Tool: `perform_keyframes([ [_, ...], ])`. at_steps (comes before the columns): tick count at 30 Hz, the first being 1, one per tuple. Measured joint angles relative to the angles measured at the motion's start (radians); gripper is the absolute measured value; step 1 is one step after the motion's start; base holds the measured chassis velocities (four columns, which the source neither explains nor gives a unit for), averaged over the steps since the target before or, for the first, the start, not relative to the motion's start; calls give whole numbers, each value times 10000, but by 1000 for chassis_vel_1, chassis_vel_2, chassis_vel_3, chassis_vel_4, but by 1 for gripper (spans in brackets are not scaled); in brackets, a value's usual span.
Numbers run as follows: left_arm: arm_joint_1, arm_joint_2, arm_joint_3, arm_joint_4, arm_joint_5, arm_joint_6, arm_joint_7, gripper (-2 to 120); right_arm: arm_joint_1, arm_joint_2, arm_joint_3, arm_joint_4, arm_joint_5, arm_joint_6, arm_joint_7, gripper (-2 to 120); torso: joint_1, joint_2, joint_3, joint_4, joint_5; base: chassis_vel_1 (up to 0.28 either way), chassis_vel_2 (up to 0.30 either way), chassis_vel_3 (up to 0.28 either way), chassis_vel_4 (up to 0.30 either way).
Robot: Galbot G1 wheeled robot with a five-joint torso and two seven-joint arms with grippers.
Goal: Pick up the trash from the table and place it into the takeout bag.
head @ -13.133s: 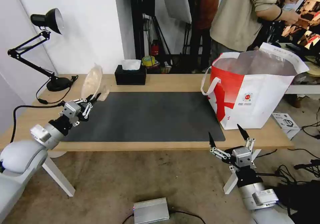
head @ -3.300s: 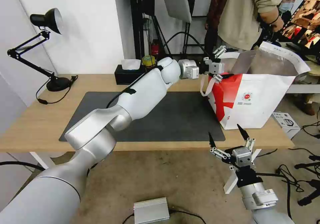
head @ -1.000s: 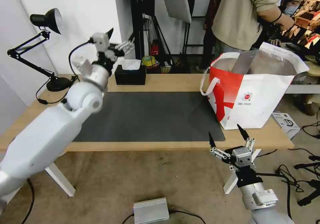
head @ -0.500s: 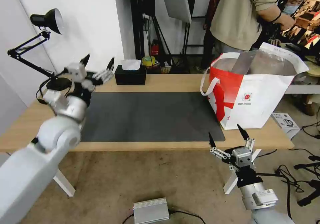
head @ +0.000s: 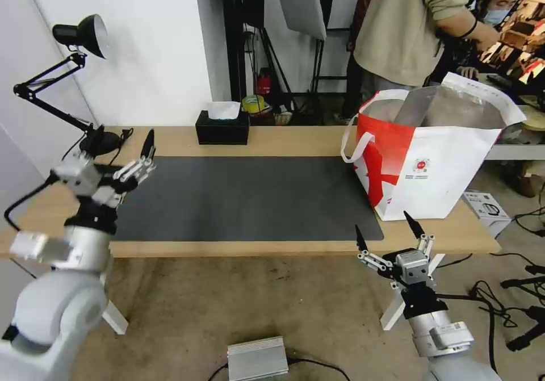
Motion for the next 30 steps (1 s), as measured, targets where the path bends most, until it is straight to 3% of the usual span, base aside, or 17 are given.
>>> perform_keyframes([
  [8,1247,-1362,-412,-364,776,-770,890,100,0,0,0,0,0,0,0,100,0,0,0,0,1,0,0,0,0],
  [10,1727,-1938,-21,-350,1231,-1397,1311,100,0,0,0,0,0,0,0,100,0,0,0,2,0,0,0,0,0],
  [20,2101,-2881,915,-219,2140,-2410,2114,100,0,0,0,0,0,0,0,100,1,0,1,0,1,0,0,0,0],
  [23,2418,-3377,1414,133,2621,-2842,2584,100,0,0,0,0,0,0,0,100,1,0,0,2,0,0,0,0,0],
  [30,2562,-3551,1900,492,3038,-2914,3082,100,0,0,0,0,0,0,0,100,1,0,1,0,0,0,0,0,0],
])
